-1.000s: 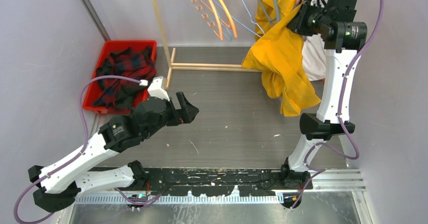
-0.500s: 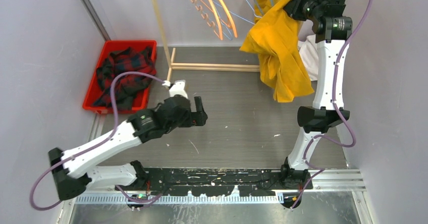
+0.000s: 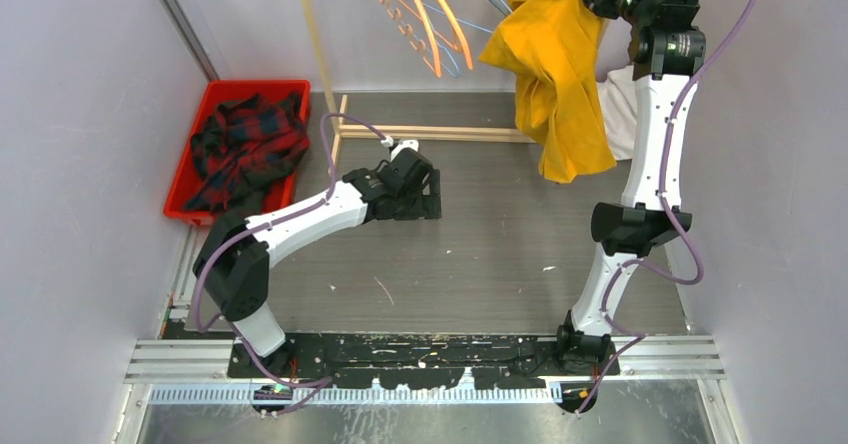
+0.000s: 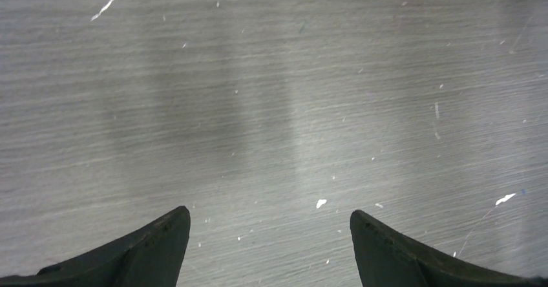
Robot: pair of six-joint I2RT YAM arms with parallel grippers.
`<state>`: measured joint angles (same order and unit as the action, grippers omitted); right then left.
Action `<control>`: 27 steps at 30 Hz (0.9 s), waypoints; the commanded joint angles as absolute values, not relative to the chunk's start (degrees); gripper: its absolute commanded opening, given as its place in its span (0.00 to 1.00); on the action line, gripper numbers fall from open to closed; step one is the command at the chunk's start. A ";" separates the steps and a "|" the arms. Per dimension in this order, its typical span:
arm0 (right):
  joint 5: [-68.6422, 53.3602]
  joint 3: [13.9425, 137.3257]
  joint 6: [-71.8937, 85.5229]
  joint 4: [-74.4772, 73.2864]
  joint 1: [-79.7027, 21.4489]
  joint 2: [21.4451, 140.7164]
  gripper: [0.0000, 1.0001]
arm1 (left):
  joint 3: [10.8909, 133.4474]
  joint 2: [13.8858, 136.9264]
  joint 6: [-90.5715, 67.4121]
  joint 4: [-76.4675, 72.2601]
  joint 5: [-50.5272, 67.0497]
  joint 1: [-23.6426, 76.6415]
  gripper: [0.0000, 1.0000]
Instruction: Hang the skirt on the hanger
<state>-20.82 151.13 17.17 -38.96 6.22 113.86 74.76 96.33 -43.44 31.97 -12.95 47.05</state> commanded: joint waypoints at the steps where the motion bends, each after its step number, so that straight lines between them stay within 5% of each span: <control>1: -24.35 155.52 22.30 -24.31 7.70 115.30 0.01 | 77.34 94.82 -42.34 28.93 -10.89 46.73 0.92; 13: -28.96 153.78 25.31 -22.52 7.79 119.40 0.01 | 78.00 97.68 -43.02 27.76 -10.85 45.55 0.91; 20: -29.36 151.83 23.17 -24.82 7.74 118.25 0.01 | 93.04 109.48 -41.71 29.79 -8.97 39.29 0.89; 27: -29.37 136.48 22.39 -24.24 7.78 106.71 0.01 | 94.99 117.03 -39.47 9.19 -13.86 34.35 0.78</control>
